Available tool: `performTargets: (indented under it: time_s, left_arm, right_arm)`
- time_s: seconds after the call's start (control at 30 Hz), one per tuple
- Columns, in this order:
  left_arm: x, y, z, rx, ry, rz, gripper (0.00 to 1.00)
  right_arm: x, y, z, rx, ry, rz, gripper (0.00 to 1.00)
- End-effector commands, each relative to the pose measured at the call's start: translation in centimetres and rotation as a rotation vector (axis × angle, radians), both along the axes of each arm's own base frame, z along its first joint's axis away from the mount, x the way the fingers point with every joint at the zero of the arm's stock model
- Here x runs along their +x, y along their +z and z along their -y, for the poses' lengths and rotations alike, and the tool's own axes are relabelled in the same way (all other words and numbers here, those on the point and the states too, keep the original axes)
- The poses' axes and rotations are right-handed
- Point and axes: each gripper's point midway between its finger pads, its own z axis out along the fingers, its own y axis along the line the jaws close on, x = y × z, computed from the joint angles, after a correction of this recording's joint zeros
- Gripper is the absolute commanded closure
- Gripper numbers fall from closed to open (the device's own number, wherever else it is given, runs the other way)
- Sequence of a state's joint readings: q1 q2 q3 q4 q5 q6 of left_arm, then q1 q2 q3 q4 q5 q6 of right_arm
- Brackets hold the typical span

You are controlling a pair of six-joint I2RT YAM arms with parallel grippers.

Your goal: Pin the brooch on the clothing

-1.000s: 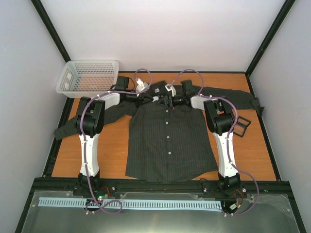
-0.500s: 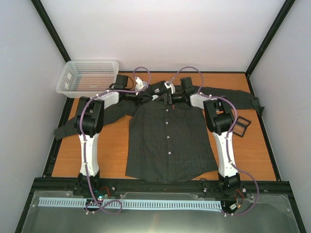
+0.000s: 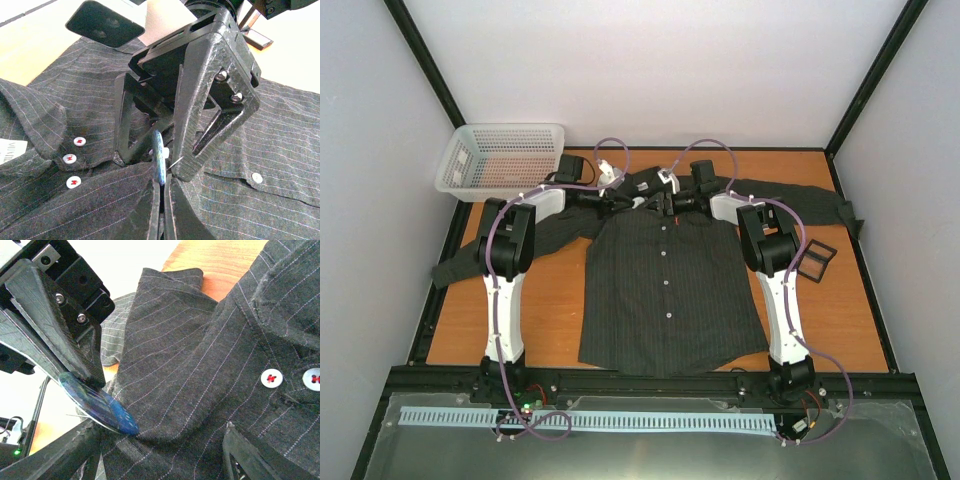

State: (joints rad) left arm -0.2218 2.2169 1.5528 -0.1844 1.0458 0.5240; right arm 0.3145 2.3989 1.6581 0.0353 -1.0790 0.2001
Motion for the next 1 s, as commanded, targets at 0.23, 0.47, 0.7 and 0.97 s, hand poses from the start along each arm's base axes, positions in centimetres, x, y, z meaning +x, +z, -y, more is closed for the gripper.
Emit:
performTargets:
  time_s: [0.23, 0.47, 0.7, 0.97]
  left_arm:
    - [-0.8, 1.1, 1.2, -0.045, -0.072, 0.004, 0.99]
    - [-1.0, 1.3, 1.4, -0.047, -0.078, 0.008, 0.99]
    - [-1.3, 1.7, 1.9, -0.047, -0.089, 0.018, 0.99]
    - [-1.5, 2.1, 2.1, -0.048, -0.096, 0.03, 0.99]
  right_arm:
    - [1.5, 0.3, 0.0, 0.01, -0.043, 0.019, 0.34]
    - [2.1, 0.0, 0.0, 0.011, -0.082, 0.003, 0.34]
    - [2.8, -0.4, -0.2, -0.008, -0.137, -0.026, 0.35]
    - [3.3, -1.2, -0.1, -0.027, -0.179, -0.062, 0.36]
